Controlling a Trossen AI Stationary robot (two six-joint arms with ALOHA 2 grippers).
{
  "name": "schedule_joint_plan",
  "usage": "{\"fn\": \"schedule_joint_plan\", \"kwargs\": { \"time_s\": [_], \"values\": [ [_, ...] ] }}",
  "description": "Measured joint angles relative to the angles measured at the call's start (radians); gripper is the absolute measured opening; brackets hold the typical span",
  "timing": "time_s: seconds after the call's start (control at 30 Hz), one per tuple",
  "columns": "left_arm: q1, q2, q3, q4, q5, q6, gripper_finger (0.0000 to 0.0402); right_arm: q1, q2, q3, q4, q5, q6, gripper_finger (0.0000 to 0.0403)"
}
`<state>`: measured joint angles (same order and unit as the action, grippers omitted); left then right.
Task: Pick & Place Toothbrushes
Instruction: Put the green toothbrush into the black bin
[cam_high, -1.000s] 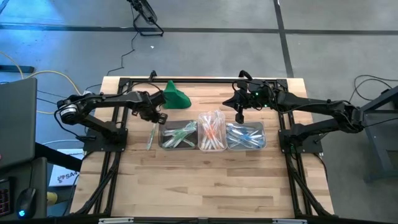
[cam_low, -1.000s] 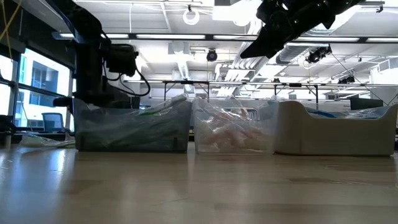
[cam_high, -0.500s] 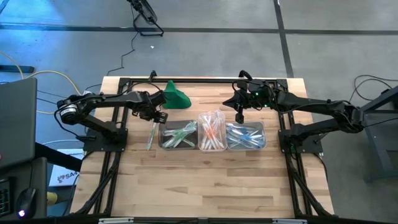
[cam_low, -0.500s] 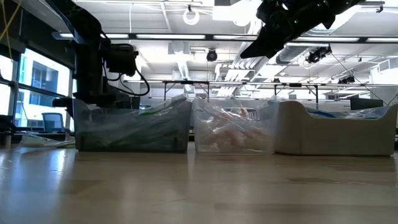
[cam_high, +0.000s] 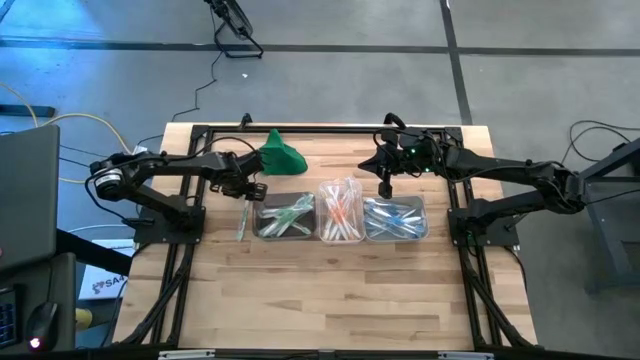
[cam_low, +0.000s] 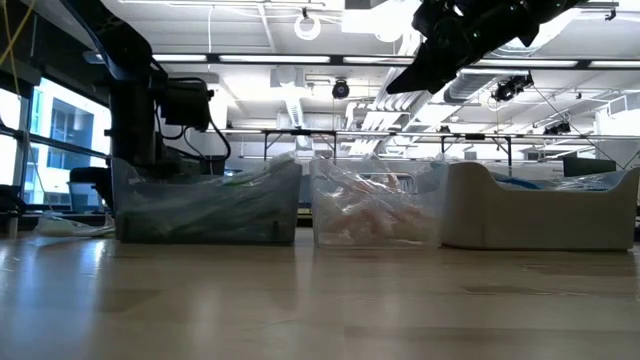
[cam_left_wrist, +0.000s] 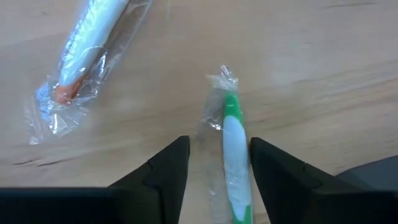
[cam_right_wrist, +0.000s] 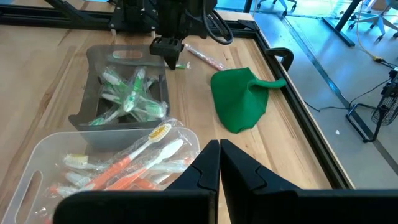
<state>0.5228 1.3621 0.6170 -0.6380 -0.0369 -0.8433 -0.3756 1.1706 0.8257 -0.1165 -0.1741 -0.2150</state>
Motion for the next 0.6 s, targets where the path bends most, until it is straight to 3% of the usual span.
{"fn": "schedule_joint_plan", "kwargs": {
  "time_s": [0.6],
  "values": [
    [0.000, 0.007, 0.034, 0.024, 0.038, 0.019, 0.0020, 0.000, 0.000, 0.000, 0.000, 0.000, 0.000, 0.0004]
  ]
}}
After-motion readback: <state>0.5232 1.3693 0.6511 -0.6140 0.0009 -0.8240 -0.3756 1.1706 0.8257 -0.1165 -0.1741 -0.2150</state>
